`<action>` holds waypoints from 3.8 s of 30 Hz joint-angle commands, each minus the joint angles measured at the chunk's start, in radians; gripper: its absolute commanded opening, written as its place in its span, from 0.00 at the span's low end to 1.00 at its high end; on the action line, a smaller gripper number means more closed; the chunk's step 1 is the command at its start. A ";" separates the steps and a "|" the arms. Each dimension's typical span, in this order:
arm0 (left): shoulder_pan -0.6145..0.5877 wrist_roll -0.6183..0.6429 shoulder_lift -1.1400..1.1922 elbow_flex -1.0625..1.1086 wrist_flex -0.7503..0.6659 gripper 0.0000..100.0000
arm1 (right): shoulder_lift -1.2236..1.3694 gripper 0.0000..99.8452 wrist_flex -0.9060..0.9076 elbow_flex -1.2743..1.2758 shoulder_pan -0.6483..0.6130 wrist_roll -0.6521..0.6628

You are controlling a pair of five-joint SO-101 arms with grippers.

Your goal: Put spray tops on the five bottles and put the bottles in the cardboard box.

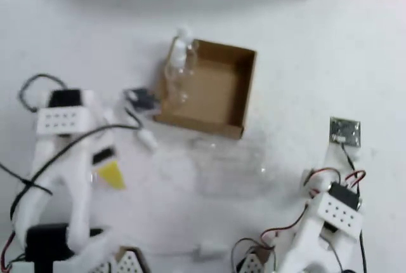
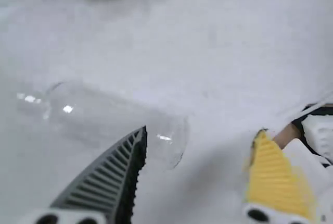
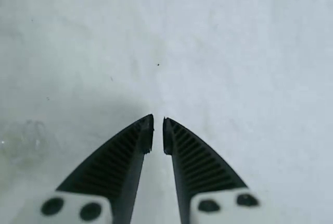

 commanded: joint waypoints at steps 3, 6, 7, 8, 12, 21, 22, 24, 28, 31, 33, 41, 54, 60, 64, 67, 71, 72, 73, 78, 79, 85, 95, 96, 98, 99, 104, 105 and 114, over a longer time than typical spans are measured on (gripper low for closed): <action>0.191 -0.038 -0.065 0.038 0.025 0.24 | -0.005 0.02 -0.033 0.000 0.015 -0.006; 0.269 -0.037 -0.156 0.095 0.023 0.26 | -0.005 0.02 -0.067 0.017 0.015 -0.006; 0.297 -0.037 -0.202 0.120 0.021 0.27 | -0.005 0.02 -0.070 0.017 0.015 -0.006; 0.326 -0.037 -0.251 0.153 0.018 0.27 | -0.005 0.02 -0.071 0.017 0.015 -0.006; 0.464 -0.034 -0.460 0.308 0.017 0.29 | -0.005 0.02 -0.071 0.018 0.013 -0.006; 0.831 0.236 -0.863 0.466 -0.023 0.37 | -0.005 0.02 -0.073 0.023 -0.018 -0.006; 0.869 0.292 -0.886 0.477 -0.048 0.37 | -0.005 0.02 -0.073 0.023 -0.018 -0.006; 0.935 0.359 -0.906 0.497 -0.081 0.37 | -0.005 0.02 -0.073 0.023 -0.018 -0.006; 1.058 0.414 -0.852 0.520 -0.161 0.37 | -0.005 0.02 -0.073 0.023 -0.018 -0.006; 1.082 0.483 -0.727 0.514 -0.262 0.37 | -0.005 0.02 -0.073 0.023 -0.018 -0.006; 1.082 0.509 -0.627 0.496 -0.324 0.37 | -0.005 0.02 -0.073 0.023 -0.018 -0.006; 1.194 0.623 -0.483 0.466 -0.422 0.37 | -0.005 0.02 -0.073 0.023 -0.018 -0.006; 1.302 0.738 -0.475 0.638 -0.600 0.37 | -0.005 0.02 -0.085 0.018 0.002 -0.038; 1.190 0.760 -0.484 0.626 -0.612 0.37 | -0.007 0.02 -0.087 0.006 0.056 -0.061; 1.089 0.761 -0.484 0.566 -0.555 0.37 | -0.007 0.02 -0.093 0.006 0.090 -0.055; 1.073 0.760 -0.486 0.559 -0.534 0.37 | -0.007 0.02 -0.139 0.008 0.153 -0.055; 1.072 0.760 -0.518 0.557 -0.525 0.37 | -0.005 0.02 -0.189 0.025 0.240 -0.017; 1.072 0.760 -0.544 0.560 -0.516 0.37 | -0.005 0.02 -0.202 0.031 0.249 -0.015; 1.072 0.760 -0.578 0.560 -0.499 0.37 | -0.005 0.02 -0.211 0.031 0.254 -0.015; 1.076 0.738 -0.737 0.623 -0.454 0.37 | -0.005 0.02 -0.277 0.028 0.357 -0.021; 1.073 0.713 -0.751 0.631 -0.451 0.37 | -0.005 0.02 -0.298 0.028 0.386 -0.023; 1.076 0.671 -0.694 0.632 -0.457 0.37 | -0.005 0.01 -0.332 -0.028 0.526 -0.048; 1.070 0.664 -0.608 0.632 -0.486 0.37 | 0.087 0.01 -0.397 -0.216 0.704 -0.038; 1.069 0.664 -0.608 0.632 -0.486 0.37 | 0.133 0.01 -0.415 -0.255 0.720 -0.038; 1.056 0.658 -0.608 0.632 -0.486 0.37 | 0.254 0.01 -0.435 -0.342 0.740 -0.038; 1.049 0.640 -0.608 0.632 -0.486 0.37 | 0.323 0.01 -0.437 -0.393 0.748 -0.037; 1.093 0.539 -0.608 0.638 -0.439 0.37 | 0.659 0.01 -0.406 -0.666 0.753 0.009; 1.127 0.531 -0.608 0.638 -0.423 0.37 | 0.716 0.01 -0.387 -0.723 0.753 0.009; 1.402 0.555 -0.599 0.671 -0.450 0.37 | 0.928 0.01 -0.228 -1.066 0.745 0.008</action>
